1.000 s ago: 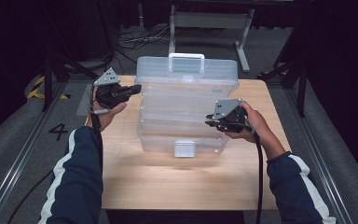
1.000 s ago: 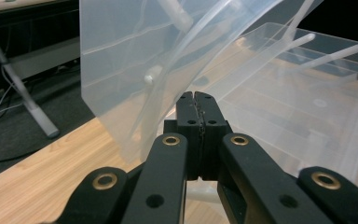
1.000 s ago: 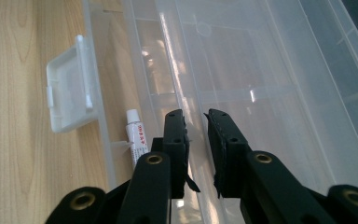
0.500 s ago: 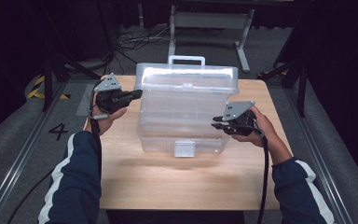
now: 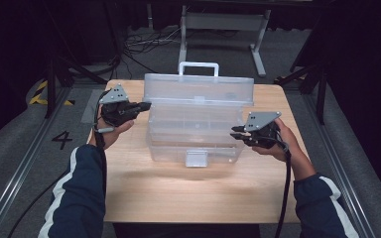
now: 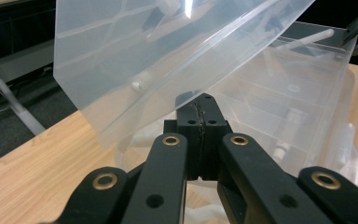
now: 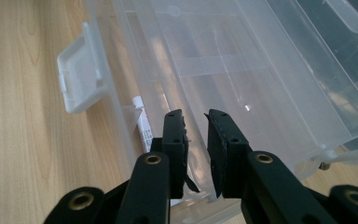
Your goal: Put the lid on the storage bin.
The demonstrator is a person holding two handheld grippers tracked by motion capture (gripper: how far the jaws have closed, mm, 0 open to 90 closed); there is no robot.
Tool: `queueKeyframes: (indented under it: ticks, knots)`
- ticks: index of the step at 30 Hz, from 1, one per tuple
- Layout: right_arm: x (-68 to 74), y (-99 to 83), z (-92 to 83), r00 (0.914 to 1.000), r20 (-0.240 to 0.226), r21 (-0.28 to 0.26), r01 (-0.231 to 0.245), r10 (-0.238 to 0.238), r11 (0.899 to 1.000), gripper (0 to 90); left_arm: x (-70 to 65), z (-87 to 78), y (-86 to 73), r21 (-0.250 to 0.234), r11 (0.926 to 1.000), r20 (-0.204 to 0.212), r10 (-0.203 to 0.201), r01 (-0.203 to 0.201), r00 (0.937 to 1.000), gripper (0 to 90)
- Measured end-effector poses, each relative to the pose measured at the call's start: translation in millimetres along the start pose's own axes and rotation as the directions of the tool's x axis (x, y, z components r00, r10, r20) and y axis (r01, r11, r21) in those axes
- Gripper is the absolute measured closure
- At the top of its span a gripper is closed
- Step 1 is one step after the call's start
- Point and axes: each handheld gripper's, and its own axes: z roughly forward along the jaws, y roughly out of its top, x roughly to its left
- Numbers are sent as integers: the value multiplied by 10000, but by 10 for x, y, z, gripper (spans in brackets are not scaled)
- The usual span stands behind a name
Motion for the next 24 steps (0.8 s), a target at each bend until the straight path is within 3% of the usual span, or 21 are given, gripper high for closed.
queueKeyframes:
  ticks: [24]
  knots:
    - [76,-224,-237,9971,383,-468,-640,659,9969,774,-102,-34,-186,539,9980,205,316,-326,9993,900]
